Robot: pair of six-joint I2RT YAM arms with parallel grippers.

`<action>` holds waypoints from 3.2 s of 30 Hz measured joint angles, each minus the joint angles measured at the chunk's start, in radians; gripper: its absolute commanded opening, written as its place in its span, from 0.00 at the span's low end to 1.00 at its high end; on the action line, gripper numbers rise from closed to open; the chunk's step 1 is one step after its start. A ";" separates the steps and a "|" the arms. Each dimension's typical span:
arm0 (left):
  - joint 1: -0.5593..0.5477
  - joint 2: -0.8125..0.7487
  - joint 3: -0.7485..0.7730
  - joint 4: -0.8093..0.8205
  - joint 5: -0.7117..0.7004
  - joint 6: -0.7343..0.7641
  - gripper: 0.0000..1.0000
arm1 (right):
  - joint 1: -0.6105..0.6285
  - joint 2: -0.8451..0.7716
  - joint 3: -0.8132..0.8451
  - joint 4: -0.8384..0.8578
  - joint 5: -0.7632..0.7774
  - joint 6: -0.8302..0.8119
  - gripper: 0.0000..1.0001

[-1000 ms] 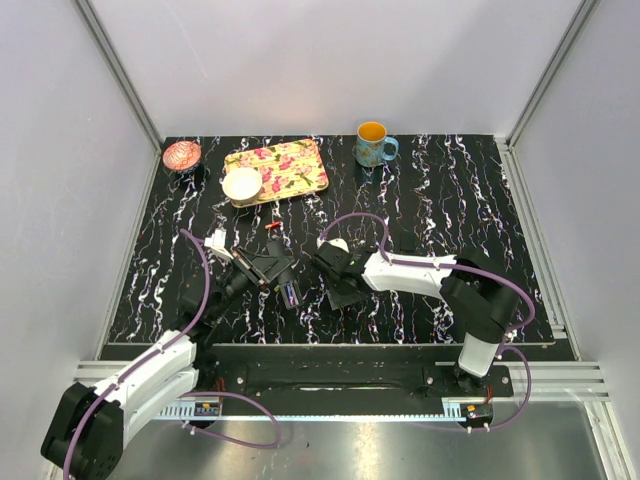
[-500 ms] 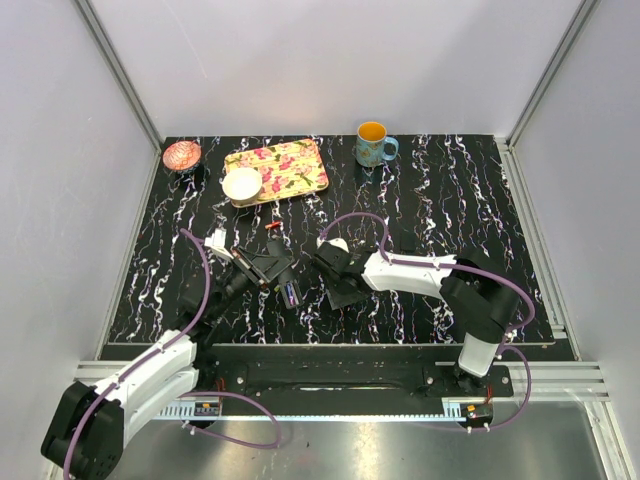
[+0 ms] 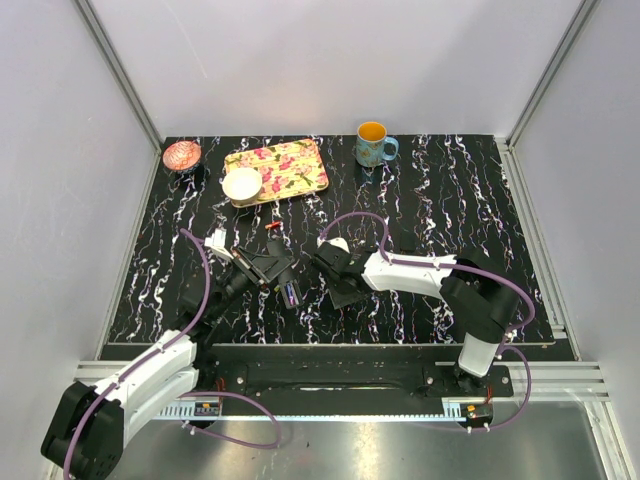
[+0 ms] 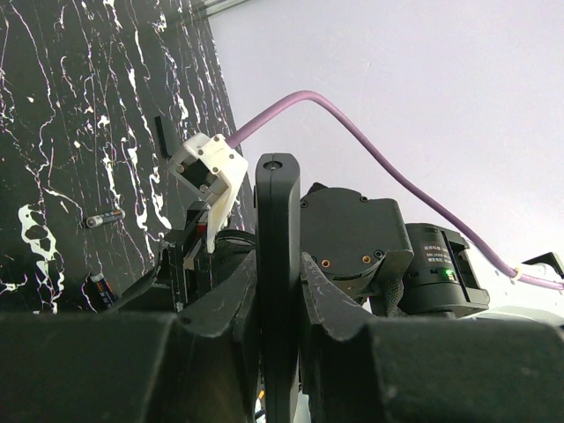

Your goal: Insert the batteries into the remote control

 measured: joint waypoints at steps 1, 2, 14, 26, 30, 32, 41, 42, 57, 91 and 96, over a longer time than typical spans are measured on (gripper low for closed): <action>0.000 0.000 0.000 0.000 0.000 0.000 0.00 | 0.000 0.000 0.000 0.000 0.000 -0.001 0.33; 0.000 0.000 -0.001 0.000 0.000 0.000 0.00 | 0.000 0.000 0.000 -0.001 0.000 -0.001 0.31; 0.000 0.000 -0.002 0.001 0.000 -0.006 0.00 | 0.000 0.000 0.000 -0.001 -0.001 0.000 0.15; 0.000 0.002 -0.002 0.001 -0.001 -0.006 0.00 | 0.000 -0.007 0.006 -0.032 -0.001 0.002 0.00; 0.000 0.056 0.001 0.029 -0.001 -0.006 0.00 | 0.000 -0.078 0.041 -0.150 -0.004 0.000 0.00; 0.000 0.114 0.003 0.063 -0.001 -0.013 0.00 | 0.000 -0.137 0.087 -0.226 -0.013 -0.003 0.00; -0.018 0.441 0.072 0.343 -0.009 -0.093 0.00 | 0.000 -0.358 0.420 -0.527 -0.077 -0.013 0.00; -0.027 0.460 0.082 0.370 -0.012 -0.100 0.00 | 0.000 -0.365 0.441 -0.544 -0.095 -0.013 0.00; -0.143 0.504 0.138 0.469 -0.098 -0.085 0.00 | 0.002 -0.273 0.473 -0.580 -0.278 -0.016 0.00; -0.204 0.510 0.145 0.456 -0.161 -0.037 0.00 | 0.002 -0.160 0.517 -0.570 -0.314 -0.020 0.00; -0.206 0.510 0.127 0.484 -0.156 -0.042 0.00 | -0.005 -0.159 0.522 -0.589 -0.348 -0.020 0.00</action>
